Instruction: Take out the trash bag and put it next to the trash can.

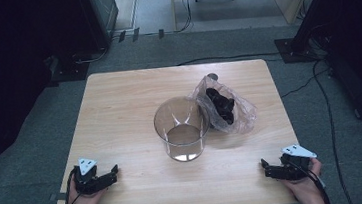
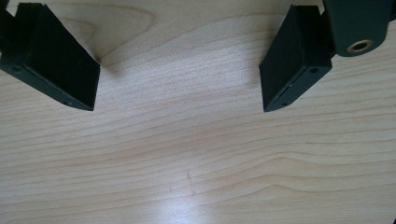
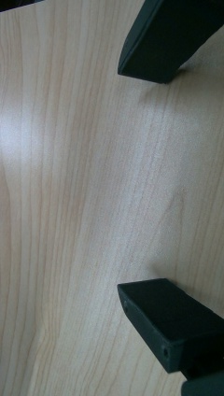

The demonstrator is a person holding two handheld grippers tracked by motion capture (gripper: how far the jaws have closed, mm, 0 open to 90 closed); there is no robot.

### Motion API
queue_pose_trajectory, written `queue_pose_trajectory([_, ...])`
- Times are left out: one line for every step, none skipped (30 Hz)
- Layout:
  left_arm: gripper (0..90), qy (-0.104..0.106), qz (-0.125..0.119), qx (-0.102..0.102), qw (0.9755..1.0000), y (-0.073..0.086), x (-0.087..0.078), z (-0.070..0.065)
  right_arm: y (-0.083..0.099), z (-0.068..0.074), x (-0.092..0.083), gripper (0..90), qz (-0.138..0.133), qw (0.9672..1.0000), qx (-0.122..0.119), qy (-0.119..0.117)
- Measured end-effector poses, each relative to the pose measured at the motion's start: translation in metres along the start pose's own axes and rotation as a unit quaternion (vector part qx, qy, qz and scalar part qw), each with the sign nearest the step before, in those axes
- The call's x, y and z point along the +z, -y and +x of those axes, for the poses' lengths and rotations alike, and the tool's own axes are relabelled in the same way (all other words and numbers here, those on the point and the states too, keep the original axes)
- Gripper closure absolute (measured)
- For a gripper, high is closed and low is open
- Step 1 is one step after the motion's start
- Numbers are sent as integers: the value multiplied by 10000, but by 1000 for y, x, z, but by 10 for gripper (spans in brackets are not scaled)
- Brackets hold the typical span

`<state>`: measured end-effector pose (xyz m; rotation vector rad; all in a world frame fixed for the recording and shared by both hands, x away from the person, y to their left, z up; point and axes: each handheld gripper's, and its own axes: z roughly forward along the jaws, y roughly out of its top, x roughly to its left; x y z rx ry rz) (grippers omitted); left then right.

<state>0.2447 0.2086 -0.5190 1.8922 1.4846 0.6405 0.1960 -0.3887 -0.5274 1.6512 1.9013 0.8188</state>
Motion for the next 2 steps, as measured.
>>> queue_pose_trajectory([122, -21, 23, 77, 10000, 0, 0, -1, 0, 0, 0, 0, 0, 10000, -2, 4])
queue_pose_trajectory([121, -16, 21, 79, 10000, 0, 0, -1, 0, 0, -1, 0, -14, 10000, -2, 33])
